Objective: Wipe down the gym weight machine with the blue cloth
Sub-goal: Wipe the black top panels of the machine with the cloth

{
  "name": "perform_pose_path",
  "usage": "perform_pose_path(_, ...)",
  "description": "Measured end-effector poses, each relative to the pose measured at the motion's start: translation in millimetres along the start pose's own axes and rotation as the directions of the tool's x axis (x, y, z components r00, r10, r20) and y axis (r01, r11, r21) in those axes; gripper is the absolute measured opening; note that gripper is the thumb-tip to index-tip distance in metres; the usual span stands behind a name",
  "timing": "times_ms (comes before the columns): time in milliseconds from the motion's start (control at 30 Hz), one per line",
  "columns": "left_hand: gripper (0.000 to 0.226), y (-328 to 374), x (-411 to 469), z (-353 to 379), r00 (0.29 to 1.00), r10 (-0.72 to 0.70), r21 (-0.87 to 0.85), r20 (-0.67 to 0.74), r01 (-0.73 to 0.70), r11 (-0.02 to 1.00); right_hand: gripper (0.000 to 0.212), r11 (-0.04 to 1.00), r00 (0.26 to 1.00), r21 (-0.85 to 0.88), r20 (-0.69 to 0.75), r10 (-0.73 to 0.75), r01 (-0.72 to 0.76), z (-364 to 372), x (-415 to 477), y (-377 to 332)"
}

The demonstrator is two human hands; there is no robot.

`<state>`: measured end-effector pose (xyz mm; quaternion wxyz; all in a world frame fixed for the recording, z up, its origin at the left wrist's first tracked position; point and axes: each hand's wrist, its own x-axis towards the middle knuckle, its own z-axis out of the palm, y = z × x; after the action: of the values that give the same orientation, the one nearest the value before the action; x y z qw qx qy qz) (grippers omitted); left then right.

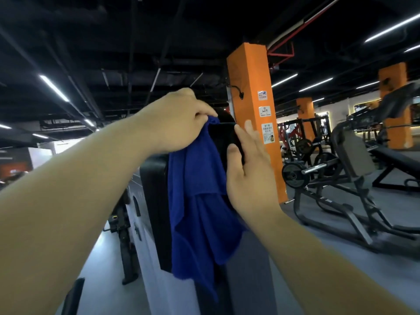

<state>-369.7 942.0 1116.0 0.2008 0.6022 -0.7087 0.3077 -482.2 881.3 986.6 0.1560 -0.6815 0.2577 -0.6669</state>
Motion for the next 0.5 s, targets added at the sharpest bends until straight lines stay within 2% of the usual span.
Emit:
perform_pose_path(100, 0.035, 0, -15, 14, 0.985, -0.055, -0.075, -0.165, 0.043, 0.996, 0.048, 0.999, 1.0, 0.046, 0.028, 0.005, -0.006, 2, -2, -9)
perform_pose_path(167, 0.034, -7, -45, 35, 0.936, -0.091, -0.175, -0.339, 0.033, 0.984, 0.048, 0.999, 0.999, 0.049, 0.033, 0.007, -0.009, 3, -4, -8)
perform_pose_path(233, 0.033, -12, -64, 47, 0.888, -0.113, -0.224, -0.446, 0.012, 0.975, 0.047, 1.0, 0.999, -0.007, 0.014, -0.029, 0.03, 5, -7, -7)
perform_pose_path(367, 0.034, -18, -44, 35, 0.913, -0.085, -0.15, -0.398, 0.027, 0.988, 0.048, 0.992, 0.993, -0.095, -0.074, -0.09, 0.083, 18, -18, -13)
perform_pose_path(433, 0.033, -20, -49, 41, 0.89, -0.081, -0.187, -0.449, -0.005, 0.982, 0.05, 0.967, 0.98, -0.188, -0.065, -0.188, 0.173, 26, -27, -16)
perform_pose_path(500, 0.033, -23, -68, 60, 0.836, -0.089, -0.231, -0.542, -0.046, 0.972, 0.052, 0.936, 0.96, -0.234, -0.031, -0.278, 0.264, 32, -35, -16)
